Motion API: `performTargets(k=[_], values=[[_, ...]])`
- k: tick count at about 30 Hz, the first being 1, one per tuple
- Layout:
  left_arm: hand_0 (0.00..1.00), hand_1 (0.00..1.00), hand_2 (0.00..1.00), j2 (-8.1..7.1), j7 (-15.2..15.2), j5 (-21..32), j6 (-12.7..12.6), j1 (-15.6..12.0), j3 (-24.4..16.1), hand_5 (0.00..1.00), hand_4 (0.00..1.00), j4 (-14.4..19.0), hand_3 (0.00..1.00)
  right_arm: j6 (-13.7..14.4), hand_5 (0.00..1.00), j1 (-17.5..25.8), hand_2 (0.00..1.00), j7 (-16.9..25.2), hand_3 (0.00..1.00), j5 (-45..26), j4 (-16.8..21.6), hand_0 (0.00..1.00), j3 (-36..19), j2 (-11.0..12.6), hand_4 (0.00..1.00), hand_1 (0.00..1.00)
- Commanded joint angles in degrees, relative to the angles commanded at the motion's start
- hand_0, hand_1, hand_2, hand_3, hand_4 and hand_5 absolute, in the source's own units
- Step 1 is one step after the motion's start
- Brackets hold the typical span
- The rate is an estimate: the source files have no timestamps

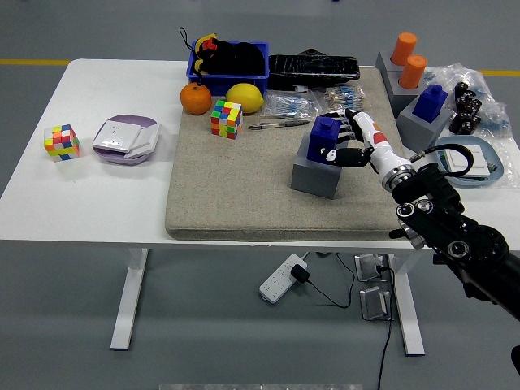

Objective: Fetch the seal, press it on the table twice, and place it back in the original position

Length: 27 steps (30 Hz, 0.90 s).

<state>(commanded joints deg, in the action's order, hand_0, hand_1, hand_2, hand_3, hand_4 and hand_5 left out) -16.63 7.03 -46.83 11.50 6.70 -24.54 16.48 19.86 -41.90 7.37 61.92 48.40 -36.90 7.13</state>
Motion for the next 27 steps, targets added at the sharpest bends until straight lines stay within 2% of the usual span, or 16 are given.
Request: performTargets(k=[16, 27], values=[[0.831, 0.795, 0.758, 0.1, 0.0, 0.0, 0.0, 0.2, 0.0, 0.329, 0.742, -0.1, 0.814, 0.1, 0.002, -1.5, 0.421, 0.1, 0.46, -0.3, -0.9, 0.601, 0.6, -0.5, 0.658, 0.425], [0.831, 0.795, 0.758, 0.21, 0.0, -0.1, 0.0, 0.2, 0.0, 0.329, 0.742, -0.1, 0.814, -0.2, 0.002, -2.0, 0.42, -0.3, 0.461, 0.0, -1.1, 0.601, 1.4, 0.0, 0.657, 0.425]])
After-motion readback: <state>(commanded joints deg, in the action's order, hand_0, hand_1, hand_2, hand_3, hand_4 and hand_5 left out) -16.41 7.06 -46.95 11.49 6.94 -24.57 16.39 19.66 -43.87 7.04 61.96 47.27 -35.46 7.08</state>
